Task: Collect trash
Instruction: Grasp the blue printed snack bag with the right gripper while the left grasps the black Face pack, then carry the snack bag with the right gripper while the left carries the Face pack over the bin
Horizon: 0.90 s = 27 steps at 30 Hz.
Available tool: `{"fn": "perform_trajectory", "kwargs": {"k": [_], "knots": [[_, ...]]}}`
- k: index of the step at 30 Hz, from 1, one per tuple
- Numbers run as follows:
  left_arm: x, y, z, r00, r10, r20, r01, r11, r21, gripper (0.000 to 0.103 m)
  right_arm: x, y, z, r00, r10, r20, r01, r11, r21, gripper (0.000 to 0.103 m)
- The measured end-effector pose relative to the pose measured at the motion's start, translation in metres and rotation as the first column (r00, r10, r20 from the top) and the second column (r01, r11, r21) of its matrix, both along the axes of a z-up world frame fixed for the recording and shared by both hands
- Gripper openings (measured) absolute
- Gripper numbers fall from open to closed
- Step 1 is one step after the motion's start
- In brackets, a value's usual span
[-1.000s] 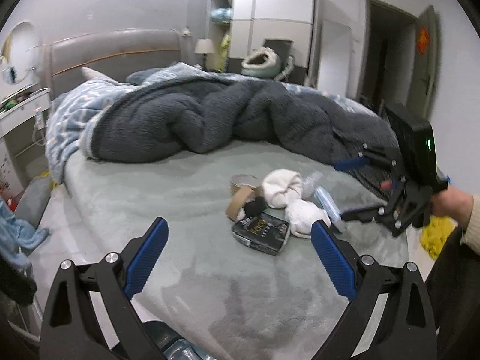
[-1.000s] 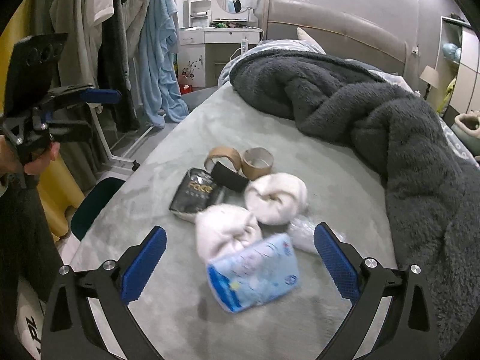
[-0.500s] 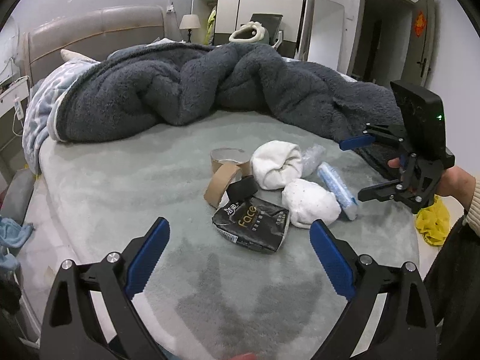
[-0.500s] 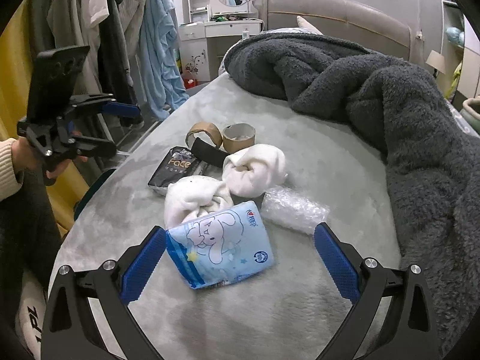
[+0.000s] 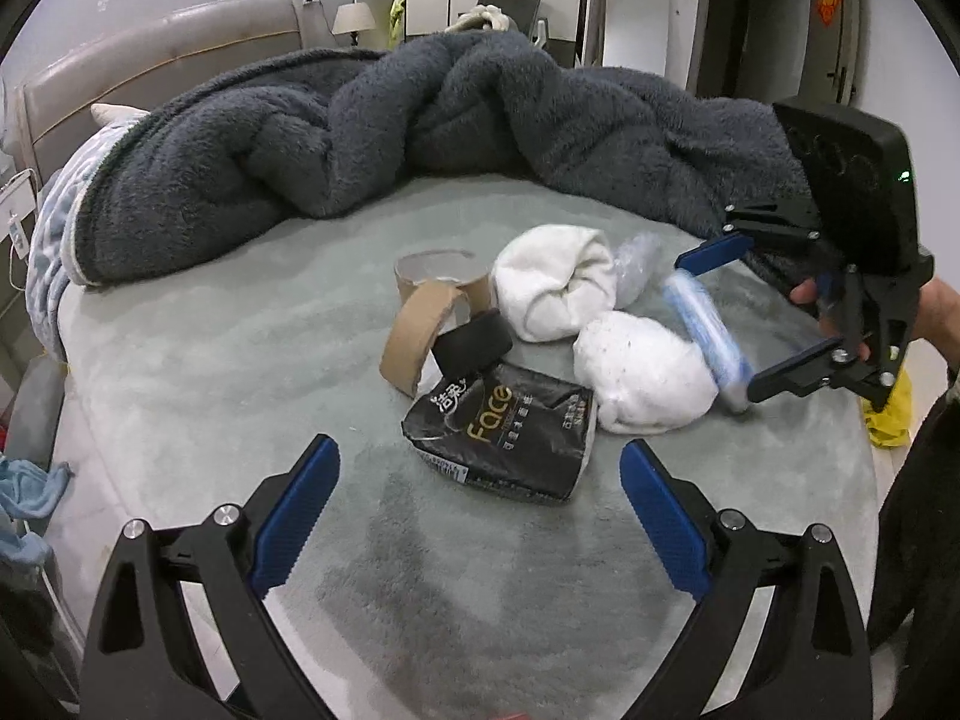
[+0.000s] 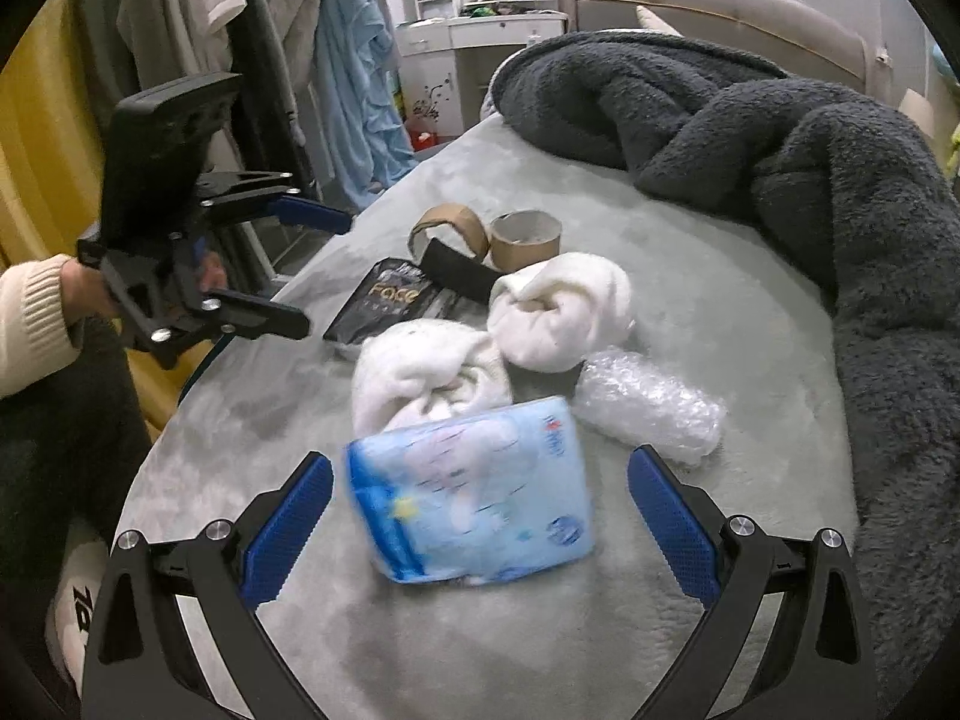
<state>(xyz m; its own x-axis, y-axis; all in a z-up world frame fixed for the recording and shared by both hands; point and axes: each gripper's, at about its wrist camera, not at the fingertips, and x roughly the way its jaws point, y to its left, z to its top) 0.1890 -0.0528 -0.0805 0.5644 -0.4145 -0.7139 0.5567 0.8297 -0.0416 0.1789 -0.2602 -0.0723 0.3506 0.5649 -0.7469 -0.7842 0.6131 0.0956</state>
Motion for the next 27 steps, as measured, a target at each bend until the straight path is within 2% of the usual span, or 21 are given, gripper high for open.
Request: {"fn": "perform_trajectory", "kwargs": {"k": [6, 10, 12, 16, 19, 24, 27], "knots": [[0.009, -0.005, -0.006, 1.000, -0.018, -0.021, 0.018, 1.000, -0.007, 0.096, -0.002, 0.005, -0.009, 1.000, 0.006, 0.005, -0.005, 0.998, -0.064, 0.100], [0.011, -0.012, -0.007, 0.998, -0.052, -0.037, 0.051, 0.998, -0.024, 0.096, -0.001, 0.001, -0.013, 1.000, 0.004, -0.022, -0.006, 0.998, -0.056, 0.099], [0.012, -0.016, -0.010, 0.997, -0.061, -0.036, 0.061, 0.998, -0.003, 0.096, 0.000, 0.000, -0.013, 1.000, 0.005, -0.029, -0.007, 0.999, -0.051, 0.083], [0.015, -0.021, -0.016, 0.997, -0.063, -0.046, 0.064, 0.997, 0.032, 0.096, 0.001, 0.000, -0.015, 0.999, 0.002, -0.038, -0.004, 0.999, -0.052, 0.077], [0.016, -0.023, -0.019, 0.997, -0.061, -0.047, 0.062, 0.997, 0.039, 0.096, 0.001, -0.001, -0.010, 0.999, -0.004, -0.037, 0.002, 0.999, -0.034, 0.074], [0.019, -0.023, -0.021, 0.998, -0.046, -0.046, 0.048, 0.998, 0.039, 0.095, 0.007, -0.016, 0.005, 0.998, -0.038, -0.047, 0.041, 0.998, 0.055, 0.074], [0.023, -0.022, -0.023, 0.998, -0.036, -0.055, 0.038, 0.999, 0.038, 0.087, 0.008, -0.021, 0.008, 0.997, -0.052, -0.049, 0.056, 0.996, 0.072, 0.074]]}}
